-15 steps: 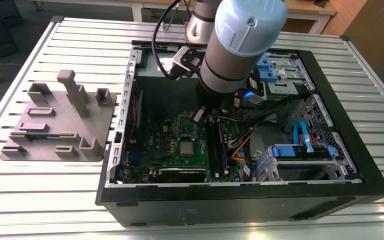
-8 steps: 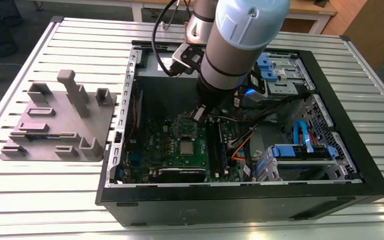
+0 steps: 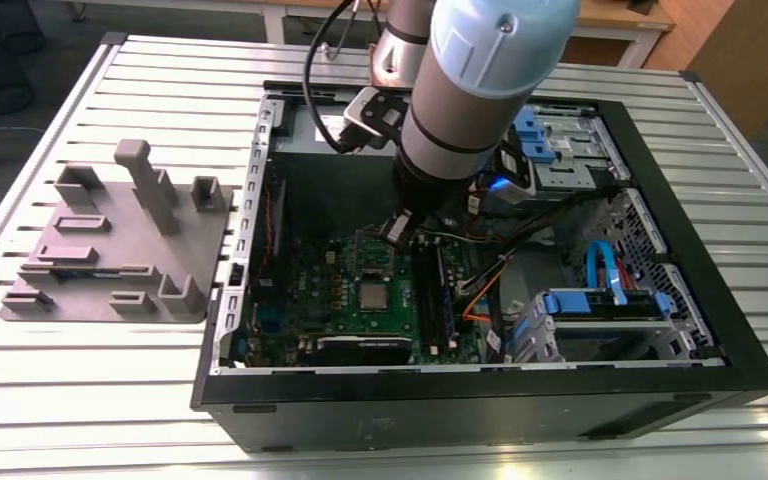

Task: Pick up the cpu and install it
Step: 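Close the cpu cover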

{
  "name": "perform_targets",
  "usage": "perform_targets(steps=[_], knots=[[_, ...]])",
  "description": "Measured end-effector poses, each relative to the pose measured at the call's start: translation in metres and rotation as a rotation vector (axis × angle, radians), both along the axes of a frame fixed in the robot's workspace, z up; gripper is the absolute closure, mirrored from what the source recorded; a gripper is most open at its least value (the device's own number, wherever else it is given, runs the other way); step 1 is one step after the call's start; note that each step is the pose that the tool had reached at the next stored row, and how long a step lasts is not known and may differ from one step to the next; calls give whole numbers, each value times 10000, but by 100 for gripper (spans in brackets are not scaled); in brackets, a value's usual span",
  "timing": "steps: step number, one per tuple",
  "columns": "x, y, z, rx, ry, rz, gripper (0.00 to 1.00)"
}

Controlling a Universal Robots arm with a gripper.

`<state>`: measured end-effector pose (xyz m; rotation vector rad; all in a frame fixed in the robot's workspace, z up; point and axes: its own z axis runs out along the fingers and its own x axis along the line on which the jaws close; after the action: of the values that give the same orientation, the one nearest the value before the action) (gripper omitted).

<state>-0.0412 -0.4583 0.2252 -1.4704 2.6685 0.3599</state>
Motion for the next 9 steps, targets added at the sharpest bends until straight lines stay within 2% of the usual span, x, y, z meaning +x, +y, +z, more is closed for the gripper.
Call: perform_targets(steps=[9], knots=[[-16, -1, 38, -30, 0, 0, 90]])
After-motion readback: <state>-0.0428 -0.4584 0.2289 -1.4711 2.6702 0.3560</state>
